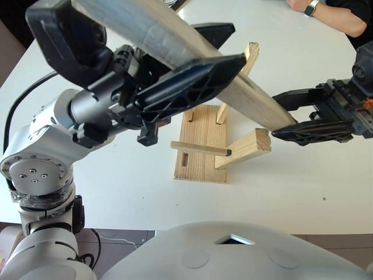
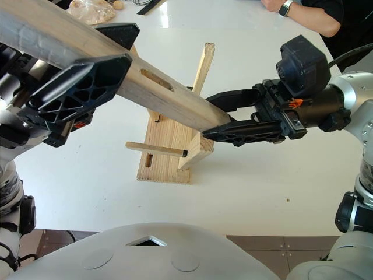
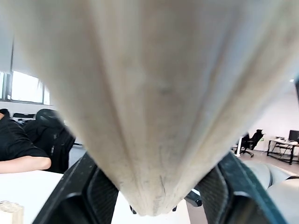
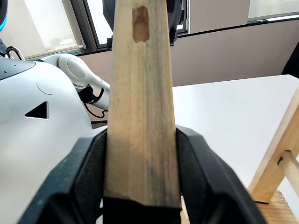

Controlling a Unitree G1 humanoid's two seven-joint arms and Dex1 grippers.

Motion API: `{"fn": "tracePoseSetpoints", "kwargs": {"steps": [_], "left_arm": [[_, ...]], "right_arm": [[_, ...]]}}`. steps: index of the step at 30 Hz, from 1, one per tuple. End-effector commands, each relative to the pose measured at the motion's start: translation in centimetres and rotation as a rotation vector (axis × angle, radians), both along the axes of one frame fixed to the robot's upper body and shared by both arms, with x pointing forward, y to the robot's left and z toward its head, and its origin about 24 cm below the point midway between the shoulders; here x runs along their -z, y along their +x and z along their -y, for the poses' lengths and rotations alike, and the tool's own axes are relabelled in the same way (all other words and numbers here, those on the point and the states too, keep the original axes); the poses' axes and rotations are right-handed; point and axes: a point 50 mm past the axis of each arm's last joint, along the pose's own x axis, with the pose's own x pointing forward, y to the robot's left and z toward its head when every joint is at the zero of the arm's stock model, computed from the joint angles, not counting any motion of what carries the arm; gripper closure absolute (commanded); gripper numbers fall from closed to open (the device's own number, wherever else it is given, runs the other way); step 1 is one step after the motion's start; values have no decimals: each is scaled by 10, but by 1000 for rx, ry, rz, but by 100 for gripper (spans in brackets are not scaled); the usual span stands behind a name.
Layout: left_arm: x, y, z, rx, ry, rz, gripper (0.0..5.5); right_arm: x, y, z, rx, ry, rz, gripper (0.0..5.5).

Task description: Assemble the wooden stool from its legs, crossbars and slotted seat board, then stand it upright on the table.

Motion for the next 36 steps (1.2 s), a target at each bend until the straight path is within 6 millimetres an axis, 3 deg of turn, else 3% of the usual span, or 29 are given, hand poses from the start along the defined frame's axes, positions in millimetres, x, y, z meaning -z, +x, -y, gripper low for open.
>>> {"fn": "tracePoseSetpoints", "kwargs": {"steps": [1, 8, 9, 15, 20, 27, 32, 36], "left_arm": [[9, -5, 4, 44, 66, 7, 341], [10, -3, 3, 29, 60, 16, 342], [10, -2, 2, 23, 58, 17, 342], [-11, 7, -7, -19, -95, 30, 346], [-34, 21, -25, -123, -224, 36, 346], [-37, 40, -71, -363, -50, 75, 346], [-14, 47, -106, -435, 196, 43, 346], [28, 39, -126, -466, 386, -5, 346]], "right_arm": [[-12, 4, 2, 20, -1, 53, 347], [-12, 6, 1, 37, -1, 74, 347], [-12, 6, 1, 40, -1, 79, 310], [-10, 11, 3, 104, -1, 98, 230], [-13, 18, 12, 185, 42, 103, 230], [4, 23, 31, 338, 40, 63, 230], [23, 15, 38, 415, 4, 46, 230], [36, 7, 41, 456, -30, 41, 230]]}}
